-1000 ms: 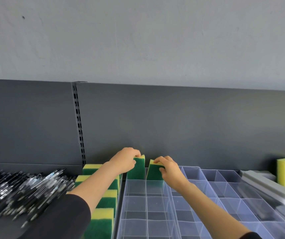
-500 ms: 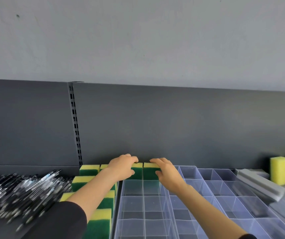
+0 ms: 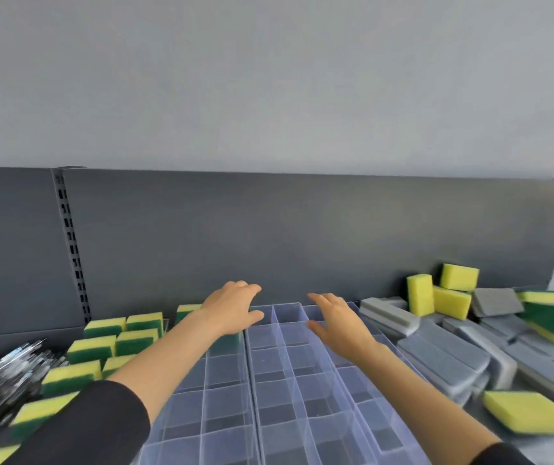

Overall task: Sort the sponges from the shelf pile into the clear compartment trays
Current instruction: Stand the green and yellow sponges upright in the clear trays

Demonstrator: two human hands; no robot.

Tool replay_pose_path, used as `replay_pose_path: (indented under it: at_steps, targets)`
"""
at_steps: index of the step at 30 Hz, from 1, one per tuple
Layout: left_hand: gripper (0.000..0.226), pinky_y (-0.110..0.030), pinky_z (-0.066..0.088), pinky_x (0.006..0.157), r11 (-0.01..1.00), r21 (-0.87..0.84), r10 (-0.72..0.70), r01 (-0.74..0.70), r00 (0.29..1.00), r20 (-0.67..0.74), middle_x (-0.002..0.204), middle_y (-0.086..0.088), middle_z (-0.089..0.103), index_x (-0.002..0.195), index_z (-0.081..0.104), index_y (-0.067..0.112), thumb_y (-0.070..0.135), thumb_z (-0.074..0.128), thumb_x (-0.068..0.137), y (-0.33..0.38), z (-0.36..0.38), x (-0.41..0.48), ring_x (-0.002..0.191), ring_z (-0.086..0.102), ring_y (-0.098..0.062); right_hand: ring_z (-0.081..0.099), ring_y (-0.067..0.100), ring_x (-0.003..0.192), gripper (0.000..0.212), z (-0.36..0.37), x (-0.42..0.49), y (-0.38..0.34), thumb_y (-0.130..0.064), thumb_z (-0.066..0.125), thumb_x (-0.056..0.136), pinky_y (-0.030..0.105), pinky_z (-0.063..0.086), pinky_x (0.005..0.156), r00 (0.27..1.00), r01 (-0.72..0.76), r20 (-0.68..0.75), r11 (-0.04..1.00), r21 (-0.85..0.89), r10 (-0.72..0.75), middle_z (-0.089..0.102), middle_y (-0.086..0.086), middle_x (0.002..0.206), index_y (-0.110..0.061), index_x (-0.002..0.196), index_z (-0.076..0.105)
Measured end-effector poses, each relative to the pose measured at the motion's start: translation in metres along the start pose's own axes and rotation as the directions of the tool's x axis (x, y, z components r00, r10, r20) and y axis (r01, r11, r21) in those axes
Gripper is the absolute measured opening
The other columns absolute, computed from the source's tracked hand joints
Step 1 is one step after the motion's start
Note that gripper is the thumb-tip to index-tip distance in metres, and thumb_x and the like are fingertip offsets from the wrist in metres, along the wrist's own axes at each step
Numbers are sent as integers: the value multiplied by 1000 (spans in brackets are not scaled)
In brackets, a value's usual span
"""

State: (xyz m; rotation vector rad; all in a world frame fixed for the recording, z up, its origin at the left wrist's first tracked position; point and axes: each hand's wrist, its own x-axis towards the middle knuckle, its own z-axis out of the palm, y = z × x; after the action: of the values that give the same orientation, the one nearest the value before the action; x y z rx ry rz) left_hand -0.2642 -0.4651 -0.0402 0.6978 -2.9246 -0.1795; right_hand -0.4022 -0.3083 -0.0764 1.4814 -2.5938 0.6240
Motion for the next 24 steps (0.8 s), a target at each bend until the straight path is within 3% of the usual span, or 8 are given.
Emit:
replay_pose_path:
  at_steps: [11, 24]
  targets:
    - [54, -38, 42, 95, 992, -10, 124, -123, 992, 37, 130, -6, 48, 138, 37, 15, 37, 48, 91, 137, 19, -4, 125, 40, -24, 37, 25, 130, 57, -72, -106, 100, -36, 48, 93, 36, 37, 103, 984, -169, -80, 981, -99, 161, 38, 4, 144, -20, 143, 28]
    - [54, -38, 39, 101, 954, -10, 300, -300, 952, 54, 136, -9, 45, 135, 39, 12, 39, 50, 90, 268, 40, 21, 128, 40, -28, 34, 23, 131, 56, -128, -192, 194, -37, 46, 94, 34, 35, 103, 928, -358, -151, 928, -102, 341, 38, 4, 142, -21, 144, 27]
